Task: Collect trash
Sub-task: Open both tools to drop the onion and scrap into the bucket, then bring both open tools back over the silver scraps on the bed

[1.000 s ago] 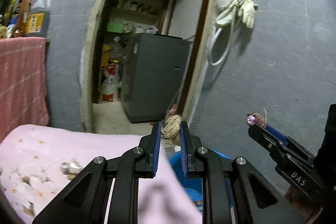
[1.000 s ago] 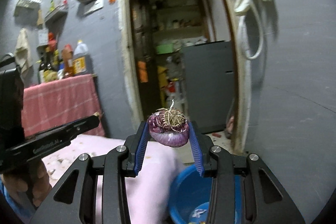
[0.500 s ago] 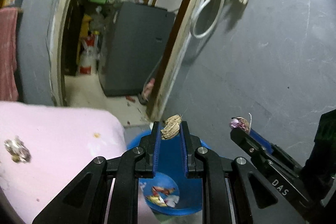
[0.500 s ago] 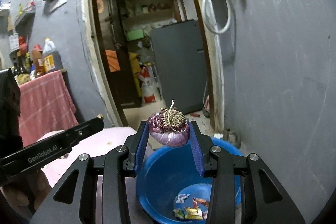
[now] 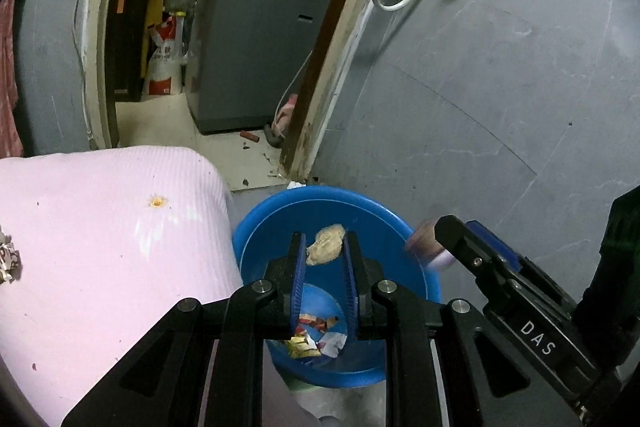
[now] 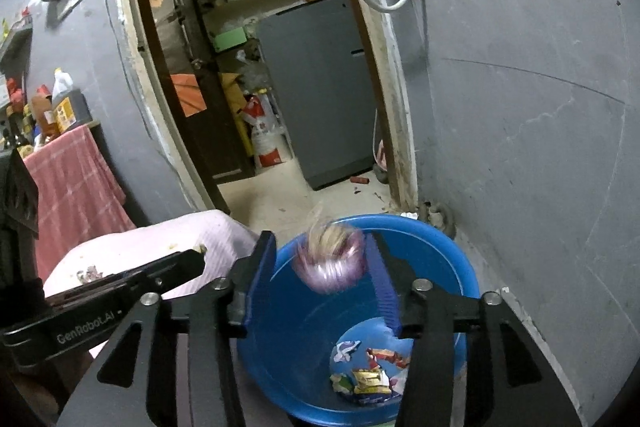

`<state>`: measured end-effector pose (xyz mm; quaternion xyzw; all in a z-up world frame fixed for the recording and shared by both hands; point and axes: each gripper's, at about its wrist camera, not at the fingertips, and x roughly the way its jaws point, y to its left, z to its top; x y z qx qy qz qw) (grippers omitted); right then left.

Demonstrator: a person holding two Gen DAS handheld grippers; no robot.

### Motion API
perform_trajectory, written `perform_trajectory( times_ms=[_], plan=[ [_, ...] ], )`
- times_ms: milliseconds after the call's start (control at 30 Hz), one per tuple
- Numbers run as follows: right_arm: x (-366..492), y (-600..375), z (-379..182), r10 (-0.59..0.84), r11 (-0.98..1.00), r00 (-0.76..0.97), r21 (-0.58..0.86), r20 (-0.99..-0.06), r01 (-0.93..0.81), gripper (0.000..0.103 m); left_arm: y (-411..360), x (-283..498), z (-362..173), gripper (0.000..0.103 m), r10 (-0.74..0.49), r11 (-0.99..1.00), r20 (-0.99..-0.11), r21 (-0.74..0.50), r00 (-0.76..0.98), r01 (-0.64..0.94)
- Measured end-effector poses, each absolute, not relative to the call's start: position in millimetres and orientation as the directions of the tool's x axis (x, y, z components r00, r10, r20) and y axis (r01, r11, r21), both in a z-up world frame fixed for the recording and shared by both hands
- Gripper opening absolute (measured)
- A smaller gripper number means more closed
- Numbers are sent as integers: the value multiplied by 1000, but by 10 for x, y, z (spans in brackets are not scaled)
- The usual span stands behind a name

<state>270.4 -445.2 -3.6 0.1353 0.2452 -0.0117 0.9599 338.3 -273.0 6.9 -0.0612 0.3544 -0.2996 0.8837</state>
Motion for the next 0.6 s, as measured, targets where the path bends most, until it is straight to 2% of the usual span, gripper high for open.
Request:
perform_trajectory(
  times_ms=[67, 233, 333, 400, 500, 567, 600],
  plan=[
    [2702, -4454, -28, 44, 962, 881, 257, -471, 89, 51, -2702, 3384, 76, 24, -562, 822, -587, -314, 583, 476],
    [2683, -4450, 0, 32, 962, 887, 255, -460, 97, 54, -2582, 3382, 115, 31, -550, 831, -577, -306, 604, 465],
    [2651, -4451, 47, 23, 961, 897, 256, -441, 101, 56, -2518, 3402, 157, 31, -557, 828, -573, -321, 602, 460],
    [2626, -4453, 96, 20, 961, 907, 257, -421, 98, 60, -2451, 3394, 215, 35, -562, 826, -560, -334, 609, 454],
    [2547, -4429, 194, 15, 961, 927, 262, -375, 90, 77, -2320, 3368, 337, 51, -558, 830, -527, -339, 641, 443],
    [2482, -4385, 286, 20, 962, 943, 262, -331, 72, 78, -2194, 3315, 438, 66, -537, 844, -496, -327, 682, 426],
    [2470, -4361, 315, 21, 964, 947, 259, -321, 66, 81, -2150, 3304, 474, 69, -528, 849, -485, -319, 697, 421]
  ],
)
